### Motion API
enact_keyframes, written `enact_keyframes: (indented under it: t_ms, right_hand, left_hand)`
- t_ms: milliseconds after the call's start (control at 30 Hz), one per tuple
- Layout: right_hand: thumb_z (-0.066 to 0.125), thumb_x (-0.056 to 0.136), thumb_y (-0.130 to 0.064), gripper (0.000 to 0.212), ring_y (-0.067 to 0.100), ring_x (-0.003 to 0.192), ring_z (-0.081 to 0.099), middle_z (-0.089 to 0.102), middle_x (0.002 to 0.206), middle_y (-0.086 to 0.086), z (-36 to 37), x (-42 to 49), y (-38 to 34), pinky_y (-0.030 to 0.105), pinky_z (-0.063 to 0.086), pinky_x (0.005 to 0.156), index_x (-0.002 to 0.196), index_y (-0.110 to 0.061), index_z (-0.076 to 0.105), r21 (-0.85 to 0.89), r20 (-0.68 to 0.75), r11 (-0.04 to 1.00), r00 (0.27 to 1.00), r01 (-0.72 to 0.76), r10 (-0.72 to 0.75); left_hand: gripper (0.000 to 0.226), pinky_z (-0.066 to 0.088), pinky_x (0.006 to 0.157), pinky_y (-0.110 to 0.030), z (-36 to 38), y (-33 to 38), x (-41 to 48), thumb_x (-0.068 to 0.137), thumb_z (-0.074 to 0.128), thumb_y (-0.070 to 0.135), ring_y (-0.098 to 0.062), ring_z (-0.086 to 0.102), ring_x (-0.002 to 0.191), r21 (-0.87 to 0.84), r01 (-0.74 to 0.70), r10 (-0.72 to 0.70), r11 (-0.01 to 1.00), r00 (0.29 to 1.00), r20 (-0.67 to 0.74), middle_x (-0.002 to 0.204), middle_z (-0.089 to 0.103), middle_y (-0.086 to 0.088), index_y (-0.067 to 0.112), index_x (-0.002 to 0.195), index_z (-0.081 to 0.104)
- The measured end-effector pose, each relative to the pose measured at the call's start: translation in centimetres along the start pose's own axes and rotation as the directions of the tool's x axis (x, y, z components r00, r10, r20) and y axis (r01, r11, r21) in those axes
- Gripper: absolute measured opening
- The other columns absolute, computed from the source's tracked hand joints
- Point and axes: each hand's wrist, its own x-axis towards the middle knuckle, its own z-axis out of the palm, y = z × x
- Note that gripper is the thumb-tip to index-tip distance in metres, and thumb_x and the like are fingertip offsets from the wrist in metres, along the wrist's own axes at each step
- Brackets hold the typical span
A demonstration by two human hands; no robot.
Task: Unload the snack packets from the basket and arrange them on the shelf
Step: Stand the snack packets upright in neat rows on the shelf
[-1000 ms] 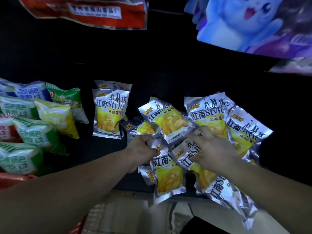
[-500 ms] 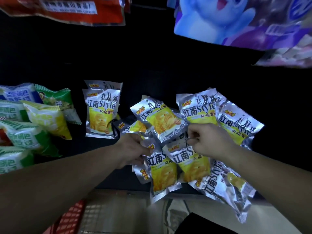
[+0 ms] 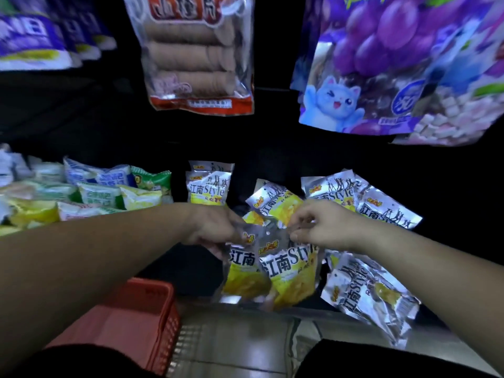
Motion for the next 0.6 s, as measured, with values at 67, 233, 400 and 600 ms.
enact_keyframes:
  t_ms: [67, 233, 400, 600]
  right_hand:
    - [0.078, 0.088, -0.022, 0.009, 0.010, 0.122, 0.055, 0.040, 0.151, -0.007, 0.8, 0.5, -1.2, 0.023, 0.047, 0.098, 0.082, -0.028, 0.074, -0.011, -0.037, 0.999, 0.998, 0.048, -0.048]
    - [0.078, 0.085, -0.020, 0.019, 0.008, 0.131, 0.048, 0.062, 0.123, -0.016, 6.1, 2.1, -3.6, 0.024, 0.040, 0.101, 0.075, -0.033, 0.069, -0.025, -0.075, 0.974, 0.971, 0.227, -0.229]
    - [0.077, 0.086, -0.019, 0.033, 0.020, 0.079, 0.064, 0.061, 0.082, -0.005, 6.6, 3.7, -5.3, 0.048, 0.057, 0.073, 0.082, -0.034, 0.047, 0.003, -0.139, 0.979, 0.970, 0.204, -0.202]
    - [0.083, 0.081, -0.013, 0.035, 0.012, 0.065, 0.063, 0.067, 0.083, 0.004, 7.8, 5.6, -6.1, 0.028, 0.054, 0.056, 0.091, -0.030, 0.055, 0.182, -0.106, 0.979, 0.992, 0.093, -0.074]
  left_hand:
    - [0.021, 0.059, 0.090, -0.040, -0.7, -0.9, -1.7, 0.100, 0.064, 0.019, -0.023, 0.067, 0.106, -0.030, -0.028, 0.027, 0.999, 0.998, -0.049, 0.120, 0.070, -0.009, 0.016, 0.120, 0.069]
    - [0.017, 0.060, 0.088, -0.038, 0.4, -4.3, -4.5, 0.104, 0.057, 0.015, -0.013, 0.069, 0.094, -0.222, -0.129, 0.122, 0.967, 0.992, -0.044, 0.098, 0.074, 0.000, 0.020, 0.108, 0.072]
    - [0.027, 0.059, 0.094, -0.046, -2.0, -6.2, -6.0, 0.106, 0.054, 0.021, -0.023, 0.068, 0.107, -0.315, -0.178, 0.140, 0.932, 0.980, -0.140, 0.123, 0.071, -0.015, 0.012, 0.127, 0.066]
    - [0.036, 0.055, 0.095, -0.039, -2.4, -7.2, -6.1, 0.086, 0.077, 0.045, -0.012, 0.071, 0.103, -0.321, -0.243, 0.204, 0.915, 0.967, -0.152, 0.111, 0.077, 0.006, 0.039, 0.121, 0.073]
